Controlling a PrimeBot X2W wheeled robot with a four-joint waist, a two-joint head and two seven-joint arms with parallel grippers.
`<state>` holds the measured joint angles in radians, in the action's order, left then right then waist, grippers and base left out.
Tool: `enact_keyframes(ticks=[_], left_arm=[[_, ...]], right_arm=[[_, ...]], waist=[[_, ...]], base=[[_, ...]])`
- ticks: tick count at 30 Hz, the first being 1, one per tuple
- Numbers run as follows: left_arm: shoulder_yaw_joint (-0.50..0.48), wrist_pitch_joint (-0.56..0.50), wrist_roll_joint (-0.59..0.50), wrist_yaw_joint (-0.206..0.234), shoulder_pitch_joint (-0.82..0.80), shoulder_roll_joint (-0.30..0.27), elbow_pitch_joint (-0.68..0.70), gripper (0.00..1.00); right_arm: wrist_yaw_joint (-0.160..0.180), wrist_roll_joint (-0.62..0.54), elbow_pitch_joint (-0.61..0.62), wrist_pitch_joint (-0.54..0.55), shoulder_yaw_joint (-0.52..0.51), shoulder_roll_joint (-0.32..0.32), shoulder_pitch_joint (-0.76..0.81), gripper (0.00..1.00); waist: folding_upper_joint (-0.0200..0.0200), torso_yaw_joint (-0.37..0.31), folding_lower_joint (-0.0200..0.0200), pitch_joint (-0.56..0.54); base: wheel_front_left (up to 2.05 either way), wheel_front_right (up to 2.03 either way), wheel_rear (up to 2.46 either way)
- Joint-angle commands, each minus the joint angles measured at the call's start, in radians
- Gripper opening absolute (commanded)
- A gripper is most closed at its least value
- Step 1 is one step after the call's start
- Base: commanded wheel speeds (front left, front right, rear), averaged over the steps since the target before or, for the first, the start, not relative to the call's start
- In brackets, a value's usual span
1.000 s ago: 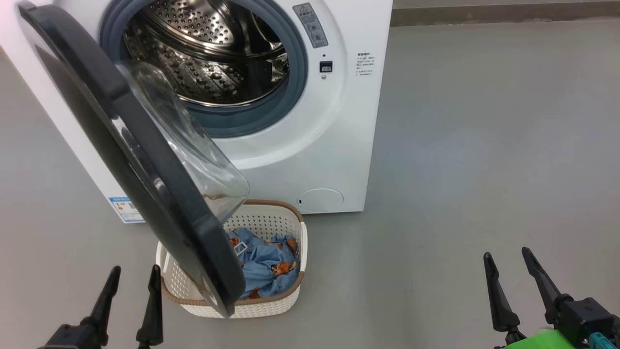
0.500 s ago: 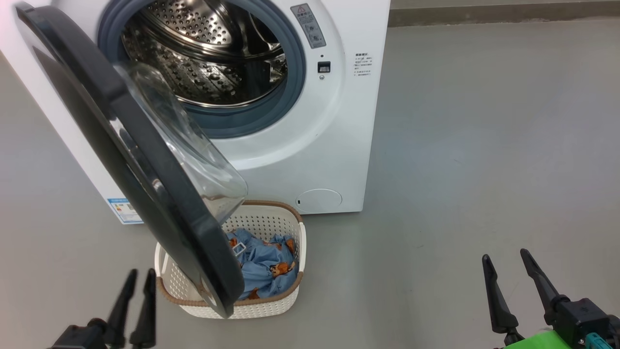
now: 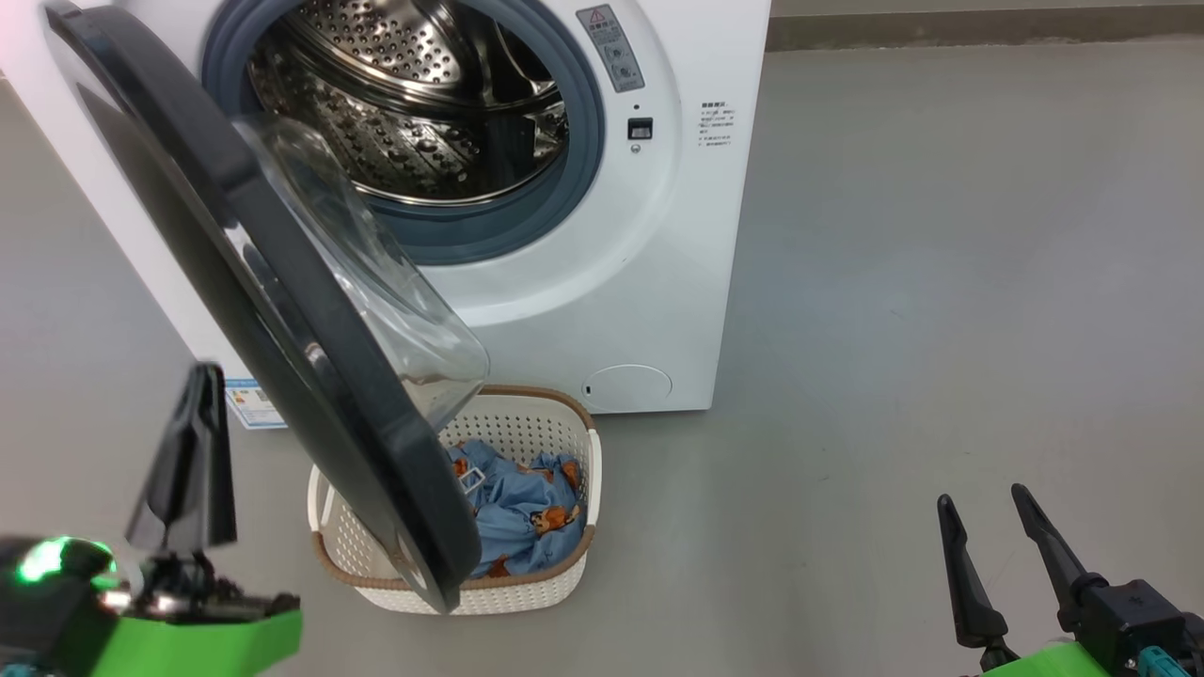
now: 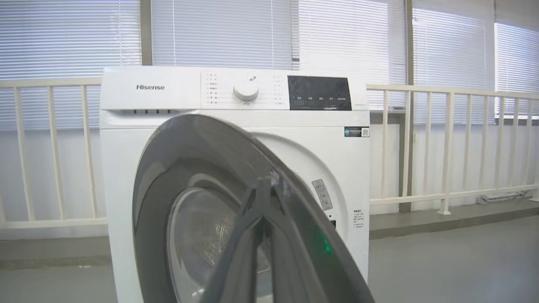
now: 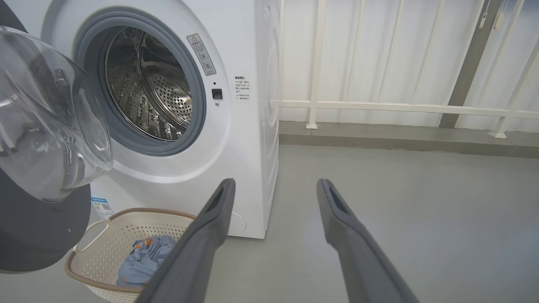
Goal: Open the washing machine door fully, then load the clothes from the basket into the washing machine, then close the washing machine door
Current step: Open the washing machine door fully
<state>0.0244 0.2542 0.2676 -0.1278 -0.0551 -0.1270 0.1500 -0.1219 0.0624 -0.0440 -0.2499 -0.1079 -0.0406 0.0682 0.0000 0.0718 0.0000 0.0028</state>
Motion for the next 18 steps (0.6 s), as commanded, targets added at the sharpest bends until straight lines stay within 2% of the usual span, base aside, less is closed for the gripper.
enact_keyframes(ticks=[1,4,9,18], left_arm=[[-0.028,0.008,0.001,-0.003,-0.056,-0.024,0.058,0.0],[0.014,0.008,-0.002,-0.003,-0.099,-0.041,0.169,0.0],[0.121,0.008,0.009,-0.003,-0.118,-0.047,0.242,0.0],[0.382,0.008,0.043,-0.003,-0.101,-0.061,0.191,0.0]], right_arm=[[-0.009,-0.002,0.022,-0.012,0.024,-0.01,-0.004,1.0],[-0.009,-0.001,0.028,-0.012,0.027,-0.01,-0.007,1.0],[-0.009,0.0,0.033,-0.012,0.028,-0.01,-0.009,1.0],[-0.009,0.004,0.039,-0.012,0.029,-0.01,-0.013,1.0]], waist=[[0.0,0.001,0.0,0.001],[0.0,-0.002,0.0,0.002],[0.0,-0.009,0.0,0.005],[0.0,-0.019,0.0,0.021]], base=[[0.0,0.0,0.0],[0.0,0.0,0.0],[0.0,0.0,0.0],[0.0,0.0,0.0]])
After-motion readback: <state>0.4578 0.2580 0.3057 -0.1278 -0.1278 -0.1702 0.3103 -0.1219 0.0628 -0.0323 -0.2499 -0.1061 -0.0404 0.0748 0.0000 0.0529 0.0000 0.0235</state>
